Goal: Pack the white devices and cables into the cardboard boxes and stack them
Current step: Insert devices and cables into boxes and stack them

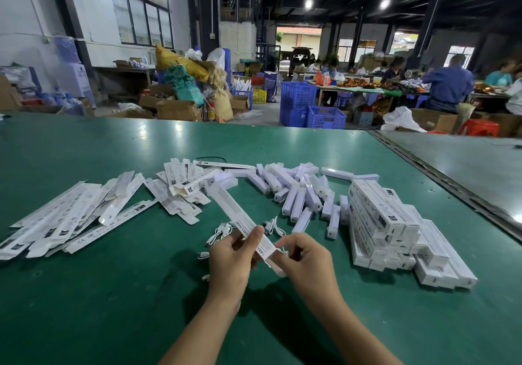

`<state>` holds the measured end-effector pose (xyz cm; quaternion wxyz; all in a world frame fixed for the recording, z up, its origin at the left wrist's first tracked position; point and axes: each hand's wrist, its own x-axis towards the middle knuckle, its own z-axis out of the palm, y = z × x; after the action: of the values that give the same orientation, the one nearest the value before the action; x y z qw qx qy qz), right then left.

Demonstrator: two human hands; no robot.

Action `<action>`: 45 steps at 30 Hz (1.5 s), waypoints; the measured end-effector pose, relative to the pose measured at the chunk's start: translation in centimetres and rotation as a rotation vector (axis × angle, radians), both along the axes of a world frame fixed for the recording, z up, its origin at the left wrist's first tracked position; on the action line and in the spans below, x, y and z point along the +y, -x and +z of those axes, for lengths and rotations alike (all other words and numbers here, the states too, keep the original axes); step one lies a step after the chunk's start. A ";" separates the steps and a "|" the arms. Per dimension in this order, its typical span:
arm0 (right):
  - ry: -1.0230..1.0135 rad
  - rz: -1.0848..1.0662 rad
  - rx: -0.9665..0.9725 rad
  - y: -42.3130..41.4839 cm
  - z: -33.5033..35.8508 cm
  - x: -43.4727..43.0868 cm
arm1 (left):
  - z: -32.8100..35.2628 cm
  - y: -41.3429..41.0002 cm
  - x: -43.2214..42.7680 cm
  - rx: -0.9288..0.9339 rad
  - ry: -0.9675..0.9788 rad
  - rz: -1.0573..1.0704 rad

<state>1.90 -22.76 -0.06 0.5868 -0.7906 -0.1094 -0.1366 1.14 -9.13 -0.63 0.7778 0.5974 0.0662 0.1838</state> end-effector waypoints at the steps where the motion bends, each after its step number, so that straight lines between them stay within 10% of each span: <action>1: 0.037 -0.009 -0.034 0.0 0.0 0.0 | -0.1 0.0 0.0 -0.006 -0.033 -0.006; 11: -0.161 -0.056 0.001 0.1 0.2 -0.1 | -1.1 0.3 -0.7 -0.108 -0.438 -0.126; 21: 0.057 0.110 -0.371 0.6 0.4 -0.7 | -0.7 -0.2 -0.3 -0.102 -0.297 -0.094; 45: 0.188 0.140 -0.530 0.1 0.5 -1.1 | -0.1 -0.2 0.2 -0.072 -0.127 -0.152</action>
<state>1.81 -23.84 0.41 0.4700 -0.7687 -0.3254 -0.2868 1.37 -8.89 -0.77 0.7521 0.6417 -0.0192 0.1494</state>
